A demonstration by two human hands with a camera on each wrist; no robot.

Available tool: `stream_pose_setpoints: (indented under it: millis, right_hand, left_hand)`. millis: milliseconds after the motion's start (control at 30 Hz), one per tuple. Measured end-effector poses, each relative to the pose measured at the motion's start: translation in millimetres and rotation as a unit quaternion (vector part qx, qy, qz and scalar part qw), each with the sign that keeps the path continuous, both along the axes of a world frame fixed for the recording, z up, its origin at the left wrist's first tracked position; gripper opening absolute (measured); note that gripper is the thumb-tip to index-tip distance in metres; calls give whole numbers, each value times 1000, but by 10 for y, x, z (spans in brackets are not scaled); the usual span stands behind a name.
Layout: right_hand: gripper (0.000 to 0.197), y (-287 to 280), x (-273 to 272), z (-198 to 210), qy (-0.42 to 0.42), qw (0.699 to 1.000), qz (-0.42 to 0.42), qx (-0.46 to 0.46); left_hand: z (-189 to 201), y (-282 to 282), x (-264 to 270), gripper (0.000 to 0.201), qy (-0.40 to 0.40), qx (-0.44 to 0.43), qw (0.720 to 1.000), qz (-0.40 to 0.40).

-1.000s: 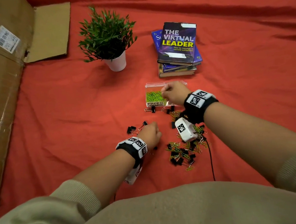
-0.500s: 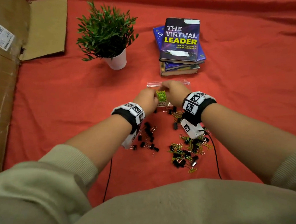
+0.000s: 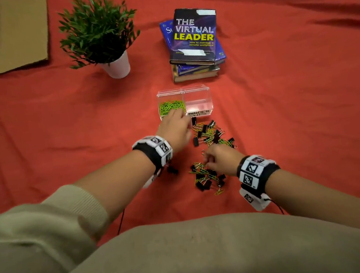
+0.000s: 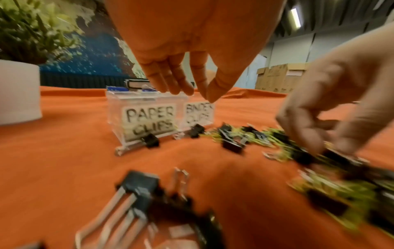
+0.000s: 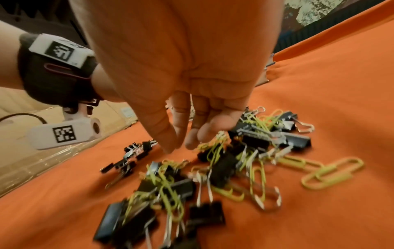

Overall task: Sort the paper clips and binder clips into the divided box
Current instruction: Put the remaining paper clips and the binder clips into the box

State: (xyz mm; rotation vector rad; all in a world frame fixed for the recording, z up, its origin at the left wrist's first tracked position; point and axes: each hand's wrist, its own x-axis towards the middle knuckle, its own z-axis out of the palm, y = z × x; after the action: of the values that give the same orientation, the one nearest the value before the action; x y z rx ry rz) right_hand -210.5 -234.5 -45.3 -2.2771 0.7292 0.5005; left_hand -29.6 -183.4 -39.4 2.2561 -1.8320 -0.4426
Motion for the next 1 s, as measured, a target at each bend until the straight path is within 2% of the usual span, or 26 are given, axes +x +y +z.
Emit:
stream_pose_setpoints:
  millis: [167, 300, 433, 600, 700, 833, 1000]
  right_hand:
    - [13, 129, -141, -158, 9, 998, 11, -55]
    - [16, 65, -208, -155, 6, 998, -20, -56]
    - [10, 104, -181, -156, -11, 998, -35, -59]
    - [20, 231, -88, -225, -3, 998, -17, -68]
    - [15, 245, -73, -254, -3, 997, -32, -74]
    - [13, 242, -120, -259, -18, 997, -48, -58]
    - [27, 266, -192, -305, -13, 996, -14, -84]
  left_hand:
    - [-232, 469, -376, 17, 62, 108, 989, -79]
    - [-362, 605, -439, 27, 55, 151, 985, -64]
    - [-402, 637, -430, 23, 66, 154, 985, -29]
    - [-385, 679, -415, 18, 145, 135, 979, 52]
    - [-367, 717, -377, 19, 174, 133, 972, 89]
    - [-363, 752, -286, 19, 154, 123, 977, 83]
    - [-357, 760, -267, 13, 117, 89, 986, 82]
